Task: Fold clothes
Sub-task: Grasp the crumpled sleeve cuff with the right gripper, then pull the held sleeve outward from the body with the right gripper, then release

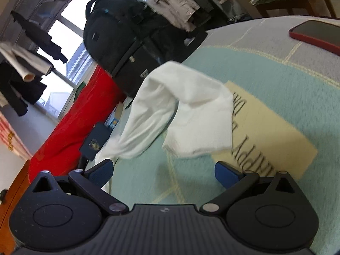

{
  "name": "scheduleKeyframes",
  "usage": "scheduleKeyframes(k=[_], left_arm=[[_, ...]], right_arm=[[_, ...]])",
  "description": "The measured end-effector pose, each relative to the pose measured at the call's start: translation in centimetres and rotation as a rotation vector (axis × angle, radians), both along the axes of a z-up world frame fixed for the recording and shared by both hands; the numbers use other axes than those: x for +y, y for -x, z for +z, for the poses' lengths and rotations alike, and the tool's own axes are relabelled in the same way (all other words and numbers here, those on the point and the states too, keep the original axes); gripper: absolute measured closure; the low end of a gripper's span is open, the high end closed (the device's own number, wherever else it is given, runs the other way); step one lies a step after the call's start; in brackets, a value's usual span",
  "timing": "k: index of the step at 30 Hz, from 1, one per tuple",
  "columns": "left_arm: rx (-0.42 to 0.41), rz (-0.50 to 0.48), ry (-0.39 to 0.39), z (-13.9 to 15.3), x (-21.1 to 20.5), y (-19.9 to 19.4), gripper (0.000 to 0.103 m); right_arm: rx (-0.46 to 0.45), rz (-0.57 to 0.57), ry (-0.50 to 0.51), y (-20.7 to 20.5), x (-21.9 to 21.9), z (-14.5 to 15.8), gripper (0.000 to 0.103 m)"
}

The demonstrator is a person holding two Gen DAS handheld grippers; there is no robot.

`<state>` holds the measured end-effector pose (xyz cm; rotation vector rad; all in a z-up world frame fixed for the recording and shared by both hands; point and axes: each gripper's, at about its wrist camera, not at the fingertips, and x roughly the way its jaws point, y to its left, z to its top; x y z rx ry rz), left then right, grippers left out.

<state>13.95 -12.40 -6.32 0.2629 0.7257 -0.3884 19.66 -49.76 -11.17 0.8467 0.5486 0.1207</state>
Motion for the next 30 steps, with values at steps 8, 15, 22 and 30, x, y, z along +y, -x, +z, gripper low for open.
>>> scheduleKeyframes(k=[8, 15, 22, 30], left_arm=[[0.016, 0.007, 0.007, -0.6, 0.2, -0.3, 0.003], [0.027, 0.013, 0.039, -0.8, 0.9, -0.4, 0.003], [0.020, -0.023, 0.034, -1.0, 0.5, 0.0, 0.003], [0.002, -0.009, 0.042, -0.6, 1.3, 0.0, 0.003]], right_arm=[[-0.031, -0.071, -0.001, -2.4, -1.2, -0.4, 0.000], [-0.065, -0.035, -0.111, -1.7, -0.7, -0.5, 0.000], [-0.052, -0.147, -0.115, -2.0, -1.5, -1.9, 0.045], [0.028, -0.197, -0.032, -2.6, -3.1, -1.4, 0.096]])
